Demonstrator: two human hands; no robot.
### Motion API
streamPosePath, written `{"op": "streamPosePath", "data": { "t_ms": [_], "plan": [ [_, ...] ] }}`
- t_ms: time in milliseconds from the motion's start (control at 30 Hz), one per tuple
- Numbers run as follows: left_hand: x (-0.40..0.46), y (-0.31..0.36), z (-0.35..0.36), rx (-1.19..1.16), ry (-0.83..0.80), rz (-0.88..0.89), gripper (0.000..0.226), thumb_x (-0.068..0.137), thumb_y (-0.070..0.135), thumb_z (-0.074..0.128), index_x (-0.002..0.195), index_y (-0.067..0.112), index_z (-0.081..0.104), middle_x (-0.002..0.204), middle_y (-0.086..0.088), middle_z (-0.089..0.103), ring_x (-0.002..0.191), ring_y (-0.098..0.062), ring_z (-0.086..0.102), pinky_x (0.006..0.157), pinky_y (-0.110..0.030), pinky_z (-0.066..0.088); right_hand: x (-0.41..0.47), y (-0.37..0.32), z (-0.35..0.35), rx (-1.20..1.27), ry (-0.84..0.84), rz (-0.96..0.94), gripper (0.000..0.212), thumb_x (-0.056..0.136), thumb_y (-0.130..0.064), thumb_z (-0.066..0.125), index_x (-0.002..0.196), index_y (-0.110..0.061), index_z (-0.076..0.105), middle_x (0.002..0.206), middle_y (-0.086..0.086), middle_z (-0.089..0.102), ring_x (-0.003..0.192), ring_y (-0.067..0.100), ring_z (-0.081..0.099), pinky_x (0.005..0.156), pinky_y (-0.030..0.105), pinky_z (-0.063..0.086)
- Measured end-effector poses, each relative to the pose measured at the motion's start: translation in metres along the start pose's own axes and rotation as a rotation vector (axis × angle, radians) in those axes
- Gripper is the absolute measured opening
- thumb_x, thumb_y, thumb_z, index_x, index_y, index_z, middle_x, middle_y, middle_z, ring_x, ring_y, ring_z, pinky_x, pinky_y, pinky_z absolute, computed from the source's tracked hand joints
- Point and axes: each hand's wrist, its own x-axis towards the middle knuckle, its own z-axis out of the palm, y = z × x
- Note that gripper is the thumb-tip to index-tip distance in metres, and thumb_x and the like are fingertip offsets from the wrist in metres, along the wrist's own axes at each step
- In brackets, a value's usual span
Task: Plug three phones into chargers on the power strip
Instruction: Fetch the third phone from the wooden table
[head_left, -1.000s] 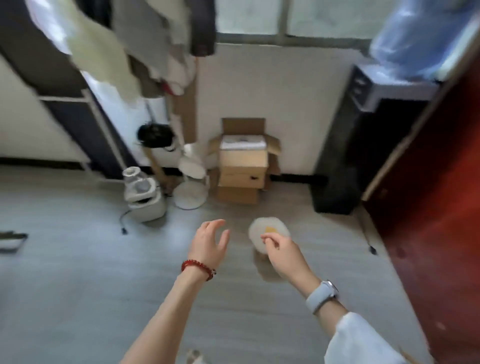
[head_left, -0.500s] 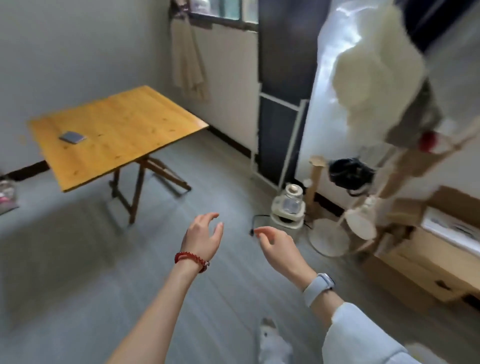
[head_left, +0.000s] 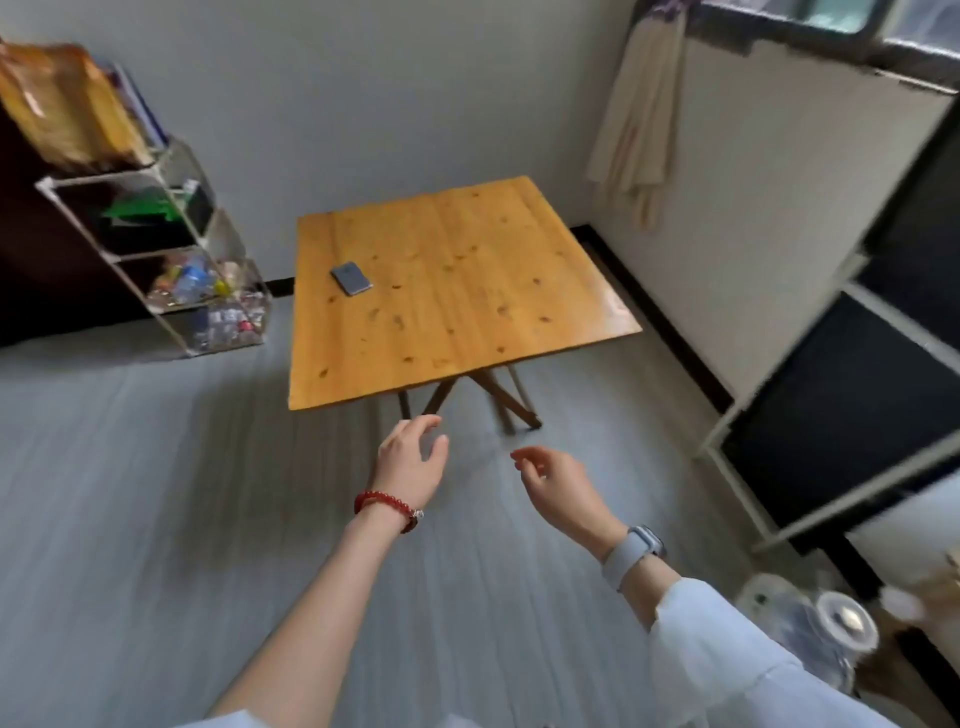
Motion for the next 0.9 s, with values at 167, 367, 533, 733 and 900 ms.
{"op": "streamPosePath", "data": {
  "t_ms": [167, 367, 533, 733, 900],
  "plan": [
    [0.089, -0.05, -0.018, 0.01, 0.087, -0.131, 0.025, 0.087, 0.016, 0.052, 0.111, 0.011, 0.059, 0.115, -0.01, 0.06, 0.104, -0.023, 0.056, 0.087, -0.024, 0.037, 0.11, -0.028, 0.028, -0.004, -0.114, -0.075, 0.03, 0.092, -0.015, 0.041, 0.113, -0.01, 0.063, 0.114, 0.009, 0.068, 0.107, 0.021, 0.061, 0.089, 0.028, 0.046],
    [0.238, -0.125, -0.02, 0.038, 0.052, -0.234, 0.03, 0.089, 0.019, 0.05, 0.117, 0.01, 0.054, 0.125, -0.011, 0.053, 0.112, -0.027, 0.052, 0.095, -0.033, 0.039, 0.262, -0.049, 0.075, -0.046, -0.153, -0.046, 0.031, 0.091, -0.013, 0.042, 0.114, -0.008, 0.062, 0.115, 0.01, 0.067, 0.109, 0.026, 0.059, 0.092, 0.034, 0.048],
    [0.353, -0.18, -0.024, 0.049, -0.002, -0.364, 0.038, 0.09, 0.026, 0.046, 0.126, 0.015, 0.045, 0.135, -0.009, 0.041, 0.12, -0.027, 0.045, 0.095, -0.034, 0.04, 0.386, -0.08, 0.111, -0.174, -0.217, 0.0, 0.034, 0.091, -0.01, 0.039, 0.12, -0.009, 0.057, 0.116, 0.012, 0.066, 0.102, 0.027, 0.062, 0.078, 0.025, 0.045],
    [0.456, -0.235, -0.02, 0.151, -0.118, -0.474, 0.049, 0.09, 0.029, 0.046, 0.136, 0.019, 0.032, 0.146, -0.006, 0.026, 0.128, -0.029, 0.032, 0.101, -0.046, 0.038, 0.507, -0.109, 0.153, -0.282, -0.259, -0.009, 0.037, 0.091, -0.011, 0.036, 0.125, -0.01, 0.05, 0.123, 0.014, 0.059, 0.104, 0.031, 0.059, 0.081, 0.033, 0.048],
    [0.525, -0.27, -0.005, 0.224, -0.161, -0.531, 0.055, 0.089, 0.033, 0.046, 0.138, 0.023, 0.025, 0.152, -0.005, 0.012, 0.136, -0.031, 0.015, 0.107, -0.051, 0.029, 0.603, -0.13, 0.195, -0.369, -0.317, -0.052, 0.043, 0.094, -0.017, 0.036, 0.136, -0.01, 0.035, 0.135, 0.015, 0.044, 0.121, 0.032, 0.046, 0.097, 0.042, 0.044]
  ]
}}
